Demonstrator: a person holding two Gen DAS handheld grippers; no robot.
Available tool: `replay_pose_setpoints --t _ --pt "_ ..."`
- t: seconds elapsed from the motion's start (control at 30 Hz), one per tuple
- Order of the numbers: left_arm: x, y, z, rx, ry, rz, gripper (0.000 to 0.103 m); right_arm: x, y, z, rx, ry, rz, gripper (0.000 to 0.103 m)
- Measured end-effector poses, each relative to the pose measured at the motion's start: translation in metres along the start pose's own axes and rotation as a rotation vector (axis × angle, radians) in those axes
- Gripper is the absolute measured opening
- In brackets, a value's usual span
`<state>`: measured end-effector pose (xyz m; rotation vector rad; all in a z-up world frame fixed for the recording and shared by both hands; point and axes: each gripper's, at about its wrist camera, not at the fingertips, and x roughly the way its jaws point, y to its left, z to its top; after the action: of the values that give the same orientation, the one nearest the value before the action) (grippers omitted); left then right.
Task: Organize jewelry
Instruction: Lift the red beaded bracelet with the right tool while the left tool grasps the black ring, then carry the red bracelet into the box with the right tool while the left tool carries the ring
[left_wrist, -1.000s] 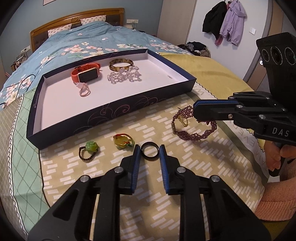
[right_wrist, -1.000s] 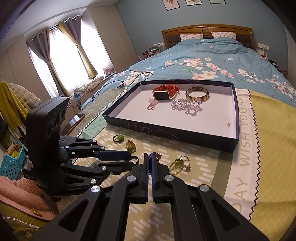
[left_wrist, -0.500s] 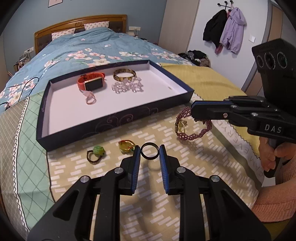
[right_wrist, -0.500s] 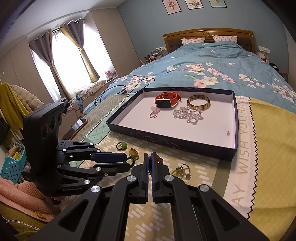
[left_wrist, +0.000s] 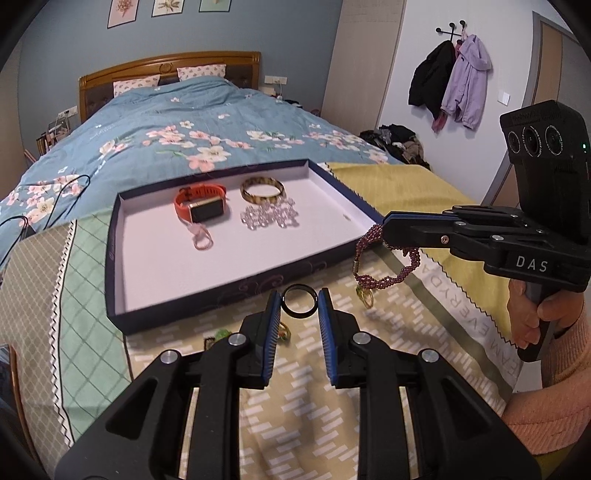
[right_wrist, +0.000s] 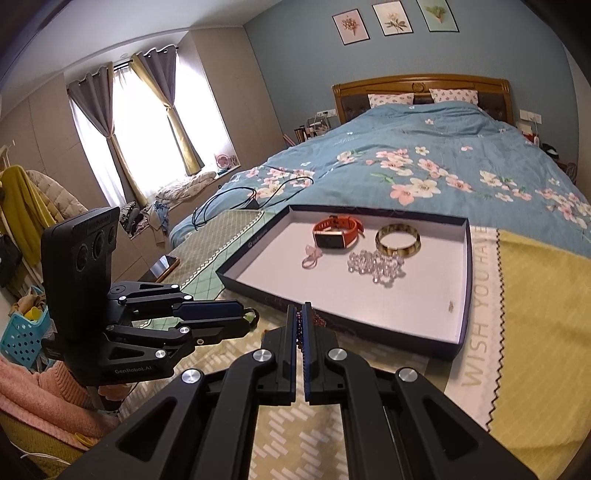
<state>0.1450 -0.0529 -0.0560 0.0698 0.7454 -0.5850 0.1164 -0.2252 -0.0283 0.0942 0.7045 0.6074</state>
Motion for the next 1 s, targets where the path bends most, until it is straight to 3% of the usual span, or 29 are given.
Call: replay_pose_setpoints --t 1.0 --pt "0.007 0.022 0.027 -0.034 -0.043 0.053 0.021 0.017 -0.015 0.037 -0.015 -0.026 -0.006 0.001"
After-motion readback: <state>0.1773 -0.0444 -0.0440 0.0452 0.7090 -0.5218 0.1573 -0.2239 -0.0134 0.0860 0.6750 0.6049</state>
